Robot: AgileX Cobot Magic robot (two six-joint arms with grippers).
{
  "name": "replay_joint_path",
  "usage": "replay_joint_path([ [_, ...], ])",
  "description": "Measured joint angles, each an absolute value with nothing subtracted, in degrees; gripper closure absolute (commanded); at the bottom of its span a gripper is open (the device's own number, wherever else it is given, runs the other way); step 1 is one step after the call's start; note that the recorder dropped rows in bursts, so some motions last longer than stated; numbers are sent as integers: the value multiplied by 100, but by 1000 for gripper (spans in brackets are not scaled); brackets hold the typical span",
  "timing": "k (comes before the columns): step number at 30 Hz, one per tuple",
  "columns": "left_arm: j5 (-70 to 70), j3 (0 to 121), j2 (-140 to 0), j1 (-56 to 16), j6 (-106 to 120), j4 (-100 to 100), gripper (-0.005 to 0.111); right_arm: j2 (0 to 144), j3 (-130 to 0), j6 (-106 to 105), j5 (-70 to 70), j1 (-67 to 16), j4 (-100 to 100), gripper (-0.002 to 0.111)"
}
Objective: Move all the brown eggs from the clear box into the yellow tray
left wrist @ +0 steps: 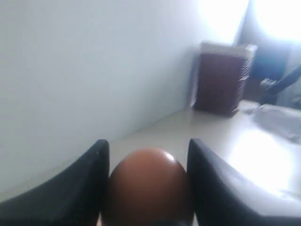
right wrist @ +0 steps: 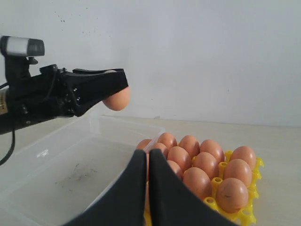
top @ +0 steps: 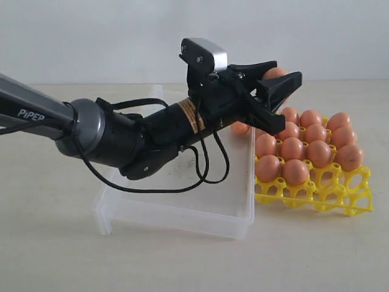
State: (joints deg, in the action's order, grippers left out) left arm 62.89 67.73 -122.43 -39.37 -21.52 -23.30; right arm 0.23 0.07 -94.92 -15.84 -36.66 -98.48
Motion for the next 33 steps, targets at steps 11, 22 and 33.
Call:
replay_joint_path([
  [11,6895,6606,-12780,-4414,-1103,-2739,103,23,7,-9492,-1584,-3666,-9848,109],
  [22,6914,7045,-13135,-4515,-1153,-3361,103,23,7,-9492,-1584,-3666,-9848,109],
  [33,6840,8395,-13874,-4317,-1319,-4558,103,23,7,-9492,-1584,-3666,-9848,109],
])
